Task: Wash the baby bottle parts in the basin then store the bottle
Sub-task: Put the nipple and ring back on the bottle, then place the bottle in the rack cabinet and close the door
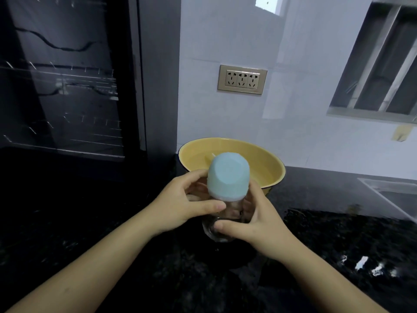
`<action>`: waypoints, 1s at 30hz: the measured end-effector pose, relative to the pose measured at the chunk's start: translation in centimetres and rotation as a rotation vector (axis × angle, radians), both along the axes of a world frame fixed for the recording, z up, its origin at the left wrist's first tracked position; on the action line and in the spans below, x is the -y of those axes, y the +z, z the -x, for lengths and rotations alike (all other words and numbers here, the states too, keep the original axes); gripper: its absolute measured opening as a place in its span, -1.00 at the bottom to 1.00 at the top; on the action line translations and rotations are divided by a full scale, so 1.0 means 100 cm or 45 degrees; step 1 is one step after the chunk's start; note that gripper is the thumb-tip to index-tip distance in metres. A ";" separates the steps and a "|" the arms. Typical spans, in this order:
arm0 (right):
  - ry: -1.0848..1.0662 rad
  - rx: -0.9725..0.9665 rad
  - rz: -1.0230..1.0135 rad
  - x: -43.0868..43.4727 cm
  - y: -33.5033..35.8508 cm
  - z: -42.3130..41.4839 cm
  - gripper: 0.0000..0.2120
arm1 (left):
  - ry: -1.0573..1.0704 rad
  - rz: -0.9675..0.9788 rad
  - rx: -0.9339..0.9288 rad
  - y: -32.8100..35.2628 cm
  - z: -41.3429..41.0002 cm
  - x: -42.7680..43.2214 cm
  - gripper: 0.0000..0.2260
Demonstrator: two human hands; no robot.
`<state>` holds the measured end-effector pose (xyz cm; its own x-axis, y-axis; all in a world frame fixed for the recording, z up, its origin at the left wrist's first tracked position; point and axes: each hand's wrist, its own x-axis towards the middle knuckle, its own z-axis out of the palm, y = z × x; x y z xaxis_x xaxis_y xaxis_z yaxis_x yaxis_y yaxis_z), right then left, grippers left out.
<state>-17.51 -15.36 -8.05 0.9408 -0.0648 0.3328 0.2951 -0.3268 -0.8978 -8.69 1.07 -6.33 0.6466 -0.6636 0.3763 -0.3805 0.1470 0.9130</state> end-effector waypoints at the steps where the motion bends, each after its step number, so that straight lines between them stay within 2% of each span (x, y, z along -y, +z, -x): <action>1: -0.008 0.022 -0.002 0.000 0.003 -0.002 -0.21 | -0.023 -0.051 0.053 0.005 -0.003 -0.003 -0.50; 3: -0.039 0.058 -0.003 0.001 0.011 -0.006 -0.35 | -0.016 -0.126 0.162 0.016 -0.009 -0.010 -0.52; 5: -0.066 0.088 -0.025 0.002 0.022 -0.011 -0.42 | 0.147 -0.153 0.287 0.023 -0.017 -0.016 -0.57; 7: -0.089 0.107 -0.041 0.001 0.034 -0.016 -0.42 | 0.390 -0.142 0.423 0.029 -0.025 -0.022 -0.69; 9: -0.122 0.115 -0.007 0.000 0.044 -0.023 -0.40 | 0.671 -0.168 0.672 0.033 -0.036 -0.029 -0.74; 12: -0.163 0.149 -0.017 -0.002 0.053 -0.036 -0.43 | 1.081 -0.247 1.105 0.038 -0.055 -0.038 -0.70; 14: -0.218 0.177 -0.015 -0.002 0.055 -0.047 -0.46 | 1.311 -0.271 1.273 0.039 -0.067 -0.043 -0.69; 15: -0.246 0.187 -0.015 -0.001 0.054 -0.051 -0.48 | 1.400 -0.312 1.313 0.039 -0.072 -0.045 -0.62; 17: -0.296 0.195 -0.021 0.000 0.052 -0.061 -0.51 | 1.502 -0.406 1.349 0.041 -0.082 -0.049 -0.42; 21: -0.356 0.170 -0.019 0.003 0.048 -0.075 -0.49 | 1.587 -0.495 1.178 0.045 -0.091 -0.054 -0.16; 25: -0.353 0.162 -0.001 0.004 0.046 -0.078 -0.45 | 1.586 -0.569 1.106 0.045 -0.092 -0.051 -0.06; 30: -0.331 0.150 0.037 0.003 0.045 -0.077 -0.49 | 1.577 -0.562 1.124 0.044 -0.094 -0.047 -0.08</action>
<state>-9.79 -15.70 -3.58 0.8487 -0.2875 0.4440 0.2999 -0.4298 -0.8516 0.74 5.81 -1.91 0.5394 -0.0673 0.8393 -0.4702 -0.8510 0.2339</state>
